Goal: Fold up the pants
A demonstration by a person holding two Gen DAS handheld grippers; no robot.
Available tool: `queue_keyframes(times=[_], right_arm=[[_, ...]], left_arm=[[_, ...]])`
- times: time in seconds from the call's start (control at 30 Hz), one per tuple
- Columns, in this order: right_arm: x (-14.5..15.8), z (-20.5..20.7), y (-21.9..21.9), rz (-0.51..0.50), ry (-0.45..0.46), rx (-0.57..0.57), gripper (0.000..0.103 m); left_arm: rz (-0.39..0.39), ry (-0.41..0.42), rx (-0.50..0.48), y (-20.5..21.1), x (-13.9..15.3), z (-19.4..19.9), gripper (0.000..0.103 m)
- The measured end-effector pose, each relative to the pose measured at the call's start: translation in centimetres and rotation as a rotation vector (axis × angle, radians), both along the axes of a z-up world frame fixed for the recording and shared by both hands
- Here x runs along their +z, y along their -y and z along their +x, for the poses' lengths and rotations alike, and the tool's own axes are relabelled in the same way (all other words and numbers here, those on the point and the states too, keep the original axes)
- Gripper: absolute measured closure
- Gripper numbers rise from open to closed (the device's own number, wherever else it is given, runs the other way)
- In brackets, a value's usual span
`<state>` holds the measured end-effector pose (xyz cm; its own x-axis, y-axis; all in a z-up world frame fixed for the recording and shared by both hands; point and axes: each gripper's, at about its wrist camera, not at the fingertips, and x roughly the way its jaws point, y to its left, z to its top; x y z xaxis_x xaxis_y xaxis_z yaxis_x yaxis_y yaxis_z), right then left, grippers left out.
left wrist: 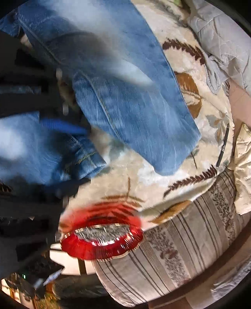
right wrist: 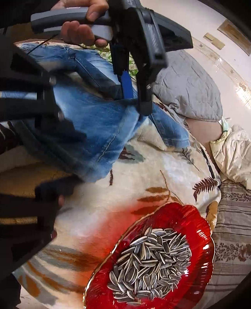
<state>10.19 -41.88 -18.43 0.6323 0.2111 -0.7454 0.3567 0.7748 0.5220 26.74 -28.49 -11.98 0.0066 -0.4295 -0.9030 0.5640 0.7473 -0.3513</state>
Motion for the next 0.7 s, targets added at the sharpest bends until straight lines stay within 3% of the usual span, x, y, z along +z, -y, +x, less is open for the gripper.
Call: queue_keyframes(times=[0.07,0.13,0.3,0.4,0.5,0.63,0.7], right_arm=[[0.2,-0.2,-0.5,-0.011,0.021,0.019,0.091],[1.3,-0.6,-1.3,-0.071,0.051,0.025,0.093],[5.5,-4.1,-2.1,-0.154,0.187,-0.023,0.095],[7.7,-6.1,-1.1,-0.182,0.241,-0.087,0.095],[8.8,-7.0,-0.3,-0.210,0.240,-0.131,0.095],[9.0,-7.6,1.4,-0.198,0.207,-0.161,0.095],[8.9,-7.7,1.8,-0.182,0.173,-0.158,0.088]], left_arm=[[0.005,0.024,-0.024,-0.3,0.3,-0.5,0.078],[-0.004,0.045,-0.044,-0.5,1.2,-1.2,0.083],[-0.099,0.133,-0.130,0.4,6.6,-3.4,0.083],[-0.137,0.163,-0.186,3.5,8.5,-4.4,0.084],[-0.118,0.151,-0.219,6.9,7.8,-4.7,0.086],[-0.102,0.146,-0.223,8.3,7.1,-4.8,0.087],[-0.099,0.147,-0.225,7.9,6.9,-4.8,0.086]])
